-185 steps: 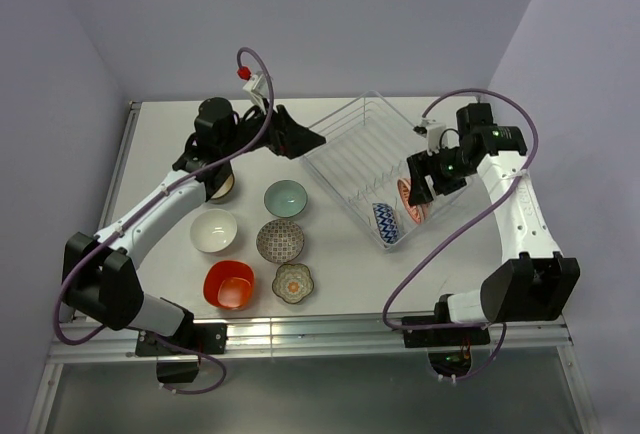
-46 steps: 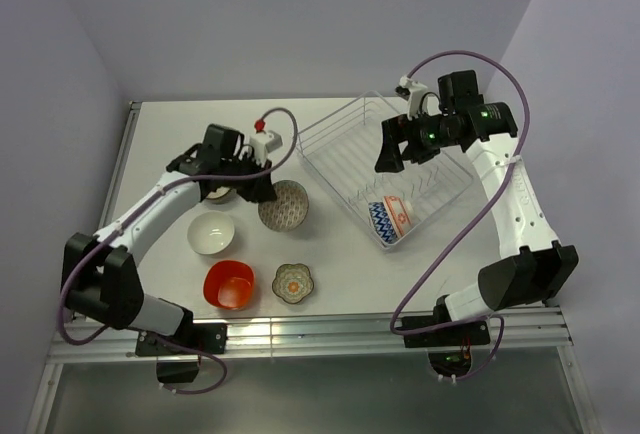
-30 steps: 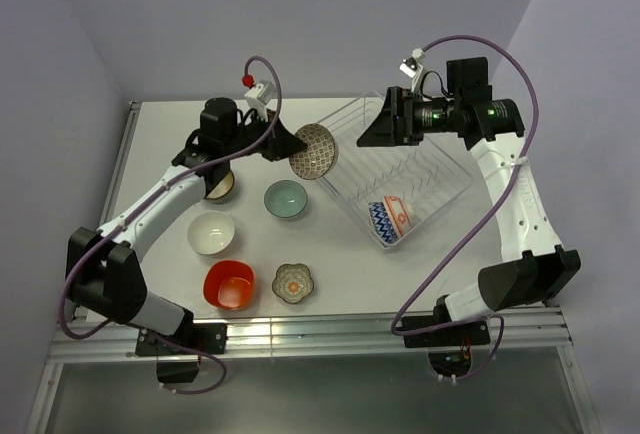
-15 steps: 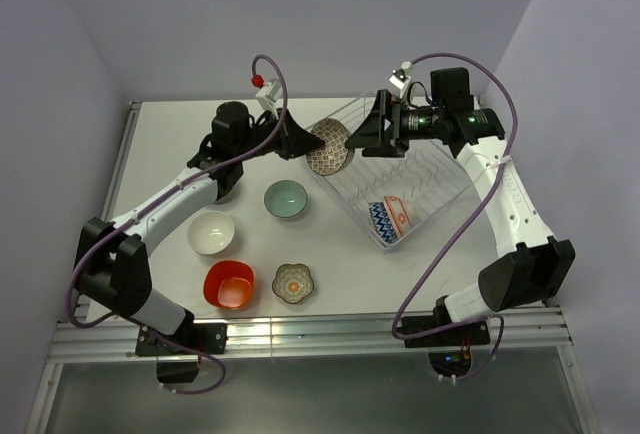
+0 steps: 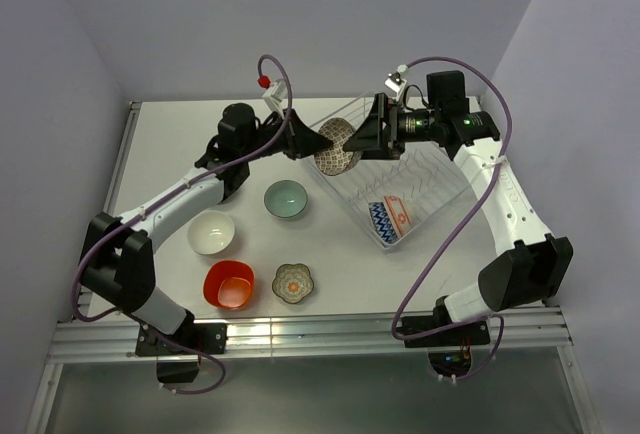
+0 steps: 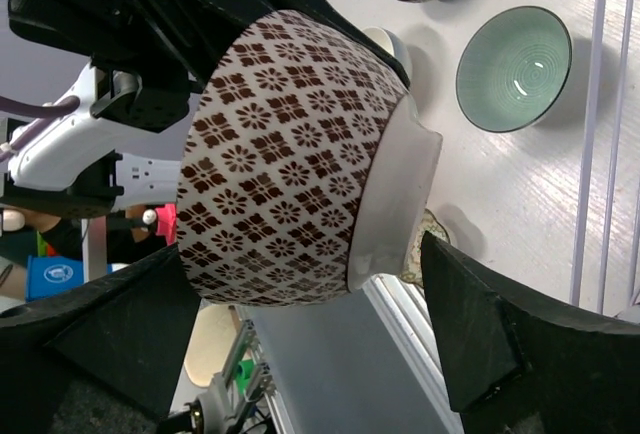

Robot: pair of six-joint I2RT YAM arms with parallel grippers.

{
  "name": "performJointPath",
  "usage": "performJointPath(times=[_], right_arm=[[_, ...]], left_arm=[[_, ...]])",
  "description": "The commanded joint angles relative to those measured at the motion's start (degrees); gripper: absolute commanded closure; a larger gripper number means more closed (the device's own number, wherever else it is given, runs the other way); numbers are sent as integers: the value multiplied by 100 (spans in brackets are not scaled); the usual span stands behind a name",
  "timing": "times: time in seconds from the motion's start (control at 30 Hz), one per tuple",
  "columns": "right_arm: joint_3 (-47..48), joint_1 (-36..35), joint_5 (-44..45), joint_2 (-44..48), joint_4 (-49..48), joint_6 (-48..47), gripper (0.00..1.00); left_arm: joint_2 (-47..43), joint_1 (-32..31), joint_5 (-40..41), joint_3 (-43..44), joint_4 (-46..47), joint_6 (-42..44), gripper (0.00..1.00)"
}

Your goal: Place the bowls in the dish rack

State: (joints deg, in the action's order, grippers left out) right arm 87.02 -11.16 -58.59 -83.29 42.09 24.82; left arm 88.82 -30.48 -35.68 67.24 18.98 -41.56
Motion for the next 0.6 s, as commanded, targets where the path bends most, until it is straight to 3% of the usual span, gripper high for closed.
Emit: performJointPath(times=[0.0,0.13,0.23,0.27,0.3,0.47,0.57], right_arm=[[60,-53,-249,120,-350,93,12],[69,-44,-346,111,-429,120,38],[69,-36,-408,111,-499,181,70],[87,-36,-434,111,-534,199,91],[165,-9,-452,102,-509,181,100],[482,193,-539,41,-271,23,100],[491,351,-557,67,-210,-29,100]], left_arm=[[-75,-81,-141,228,651,-212,100],[-57,-116,-158,254,642,-212,100],[-40,-125,-176,254,616,-186,100],[-48,-125,-193,263,581,-186,100],[-49,-125,-202,272,476,-142,99],[-154,-125,-272,246,220,78,86],[-180,-116,-282,193,106,96,66]])
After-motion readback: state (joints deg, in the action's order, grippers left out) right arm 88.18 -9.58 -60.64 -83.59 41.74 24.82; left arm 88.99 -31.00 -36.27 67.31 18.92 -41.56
